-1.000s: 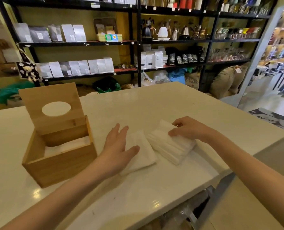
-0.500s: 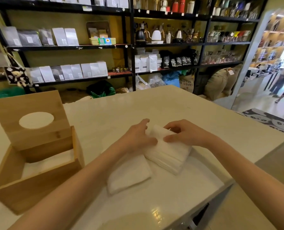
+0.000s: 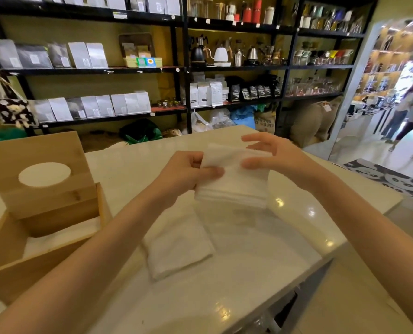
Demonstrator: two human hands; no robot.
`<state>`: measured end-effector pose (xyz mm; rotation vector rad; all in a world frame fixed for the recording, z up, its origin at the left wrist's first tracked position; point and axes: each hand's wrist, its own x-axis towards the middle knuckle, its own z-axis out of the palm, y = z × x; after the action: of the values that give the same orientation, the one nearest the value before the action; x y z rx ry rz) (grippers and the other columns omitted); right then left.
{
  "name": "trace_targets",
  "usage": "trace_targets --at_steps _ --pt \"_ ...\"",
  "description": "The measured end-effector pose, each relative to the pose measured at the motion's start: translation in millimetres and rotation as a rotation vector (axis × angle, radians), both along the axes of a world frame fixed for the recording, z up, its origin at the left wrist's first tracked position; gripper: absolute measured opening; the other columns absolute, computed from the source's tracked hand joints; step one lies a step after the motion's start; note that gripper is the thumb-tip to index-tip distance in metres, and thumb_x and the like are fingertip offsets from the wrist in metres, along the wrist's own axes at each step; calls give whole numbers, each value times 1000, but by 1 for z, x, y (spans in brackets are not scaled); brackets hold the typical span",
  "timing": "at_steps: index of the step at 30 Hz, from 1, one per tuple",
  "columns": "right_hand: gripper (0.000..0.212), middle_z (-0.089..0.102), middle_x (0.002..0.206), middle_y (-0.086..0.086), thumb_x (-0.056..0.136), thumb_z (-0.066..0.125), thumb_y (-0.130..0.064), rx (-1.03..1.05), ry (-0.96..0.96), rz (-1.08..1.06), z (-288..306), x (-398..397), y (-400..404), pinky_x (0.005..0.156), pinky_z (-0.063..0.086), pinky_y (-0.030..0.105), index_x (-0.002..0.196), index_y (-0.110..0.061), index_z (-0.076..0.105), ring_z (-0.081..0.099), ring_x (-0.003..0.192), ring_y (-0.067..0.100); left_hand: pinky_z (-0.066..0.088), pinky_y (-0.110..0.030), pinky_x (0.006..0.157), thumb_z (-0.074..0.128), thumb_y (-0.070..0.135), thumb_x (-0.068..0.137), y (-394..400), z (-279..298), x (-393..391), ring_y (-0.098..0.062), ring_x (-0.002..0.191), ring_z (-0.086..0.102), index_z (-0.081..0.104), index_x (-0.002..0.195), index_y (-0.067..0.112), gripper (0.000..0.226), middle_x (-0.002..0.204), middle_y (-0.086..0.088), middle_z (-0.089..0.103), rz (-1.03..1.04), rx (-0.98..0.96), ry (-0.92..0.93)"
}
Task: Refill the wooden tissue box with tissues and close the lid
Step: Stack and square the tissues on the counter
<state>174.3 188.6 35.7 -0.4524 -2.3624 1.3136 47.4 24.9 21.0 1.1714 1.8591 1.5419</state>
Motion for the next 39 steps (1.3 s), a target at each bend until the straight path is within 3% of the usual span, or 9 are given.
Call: trace_targets --at_steps 2,5,9,12,19,24,30,35,39 --pt "48 64 112 0 62 73 -33 -231 1 40 -3 0 -4 89 47 30 108 -26 60 61 102 14 59 -24 59 70 11 75 -11 3 2 -9 66 70 71 85 16 11 75 4 74 80 58 -113" --pt "34 67 96 0 60 65 -35 -613 -83 157 -15 -2 -16 94 46 38 92 -23 64 62 91 19 57 -21 55 67 10 77 -28 2 10 -7 62 69 68 84 14 9 76 4 73 191 140 -264" --pt "18 61 82 2 70 66 -24 -730 -103 185 -28 -15 -28 87 50 34 86 -16 65 59 78 17 57 -20 55 64 8 80 -49 -6 23 -5 62 69 65 87 14 9 81 3 71 272 179 -392" --pt "10 60 91 8 80 62 -15 -629 -79 111 -27 -28 -34 74 54 29 89 -11 65 59 80 18 58 -27 64 63 8 81 -63 -14 31 -12 76 69 62 82 17 8 81 3 72 277 161 -537" --pt "40 60 116 13 77 65 -17 -351 -117 18 -12 -66 -54 68 52 30 114 -6 59 60 100 25 59 -34 72 57 16 83 -96 -18 38 -23 83 72 59 93 10 11 74 -7 76 257 169 -794" --pt "12 61 102 1 83 59 -19 -21 -187 188 -7 -85 -78 71 47 22 93 -19 65 56 98 20 58 -36 72 58 11 81 -111 -20 45 -27 82 72 54 98 11 17 92 -16 74 278 83 -841" --pt "17 63 80 -12 84 57 -14 161 -261 420 -22 -91 -89 70 45 17 94 -12 71 58 79 5 55 -47 73 62 12 65 -121 -31 54 -34 91 69 49 109 7 46 100 -24 71 162 -2 -1134" --pt "18 54 77 -17 84 57 -16 289 -265 405 -37 -94 -94 62 35 15 97 -13 70 49 73 0 56 -45 72 60 19 70 -121 -41 50 -30 94 69 51 113 4 47 102 -23 70 153 -117 -1146" --pt "18 58 77 -4 84 57 -18 351 -256 386 -49 -93 -94 59 35 20 96 -15 70 45 64 6 59 -37 64 54 25 86 -126 -42 45 -27 86 72 61 104 -1 33 95 -21 73 125 -279 -943"
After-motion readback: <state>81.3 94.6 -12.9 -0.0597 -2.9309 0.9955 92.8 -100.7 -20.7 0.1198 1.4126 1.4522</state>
